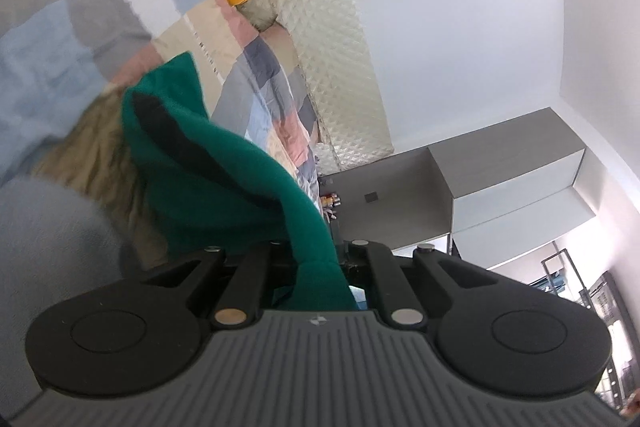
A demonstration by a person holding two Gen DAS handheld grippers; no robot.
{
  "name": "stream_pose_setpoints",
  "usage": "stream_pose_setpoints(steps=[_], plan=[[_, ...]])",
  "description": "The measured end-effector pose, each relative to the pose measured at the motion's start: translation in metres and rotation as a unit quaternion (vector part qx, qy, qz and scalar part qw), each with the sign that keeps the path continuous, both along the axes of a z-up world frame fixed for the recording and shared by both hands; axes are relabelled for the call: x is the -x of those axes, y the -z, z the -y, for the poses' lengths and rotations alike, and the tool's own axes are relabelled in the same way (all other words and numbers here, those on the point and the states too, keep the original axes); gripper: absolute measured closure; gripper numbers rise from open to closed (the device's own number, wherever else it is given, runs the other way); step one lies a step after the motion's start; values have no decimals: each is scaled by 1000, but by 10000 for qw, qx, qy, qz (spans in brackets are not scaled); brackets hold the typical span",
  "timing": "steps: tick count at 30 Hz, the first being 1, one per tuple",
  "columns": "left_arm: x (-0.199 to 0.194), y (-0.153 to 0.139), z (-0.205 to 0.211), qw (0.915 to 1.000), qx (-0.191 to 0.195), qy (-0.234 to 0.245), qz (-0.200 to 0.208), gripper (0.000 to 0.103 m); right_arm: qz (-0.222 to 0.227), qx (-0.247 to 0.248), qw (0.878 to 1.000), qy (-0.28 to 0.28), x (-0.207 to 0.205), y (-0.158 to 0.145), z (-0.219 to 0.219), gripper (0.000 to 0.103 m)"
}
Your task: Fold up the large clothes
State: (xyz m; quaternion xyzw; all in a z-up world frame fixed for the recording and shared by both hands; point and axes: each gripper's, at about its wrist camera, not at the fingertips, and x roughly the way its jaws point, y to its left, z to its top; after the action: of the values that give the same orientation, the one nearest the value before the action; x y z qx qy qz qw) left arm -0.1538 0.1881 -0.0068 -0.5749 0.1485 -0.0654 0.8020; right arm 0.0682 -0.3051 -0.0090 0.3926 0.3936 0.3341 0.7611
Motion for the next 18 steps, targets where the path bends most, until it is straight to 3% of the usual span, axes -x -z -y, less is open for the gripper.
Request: stream_pose_setpoints(steps=[3,6,10,14,18], plan=[[-37,-10,-13,9998,-142,-164,-8,94,7,-111,9999,124,-26,-5,-7,80],[-90,-21,-29,9990,-194,-382,-89,94,-328,-387,9979,412,-71,-5,-23,79],[-165,-24,-49,9963,87,-792,-316,94,-661,-585,9923,874,-129,1,-47,78],[-237,-13,-68,9913,308,-1157,-548,94,-984,-574,9863,1192,-186,17,-67,78],[-302,13,-80,9861,-1,-1450,-814,94,-1186,-460,9828,1338,-238,47,-82,78]])
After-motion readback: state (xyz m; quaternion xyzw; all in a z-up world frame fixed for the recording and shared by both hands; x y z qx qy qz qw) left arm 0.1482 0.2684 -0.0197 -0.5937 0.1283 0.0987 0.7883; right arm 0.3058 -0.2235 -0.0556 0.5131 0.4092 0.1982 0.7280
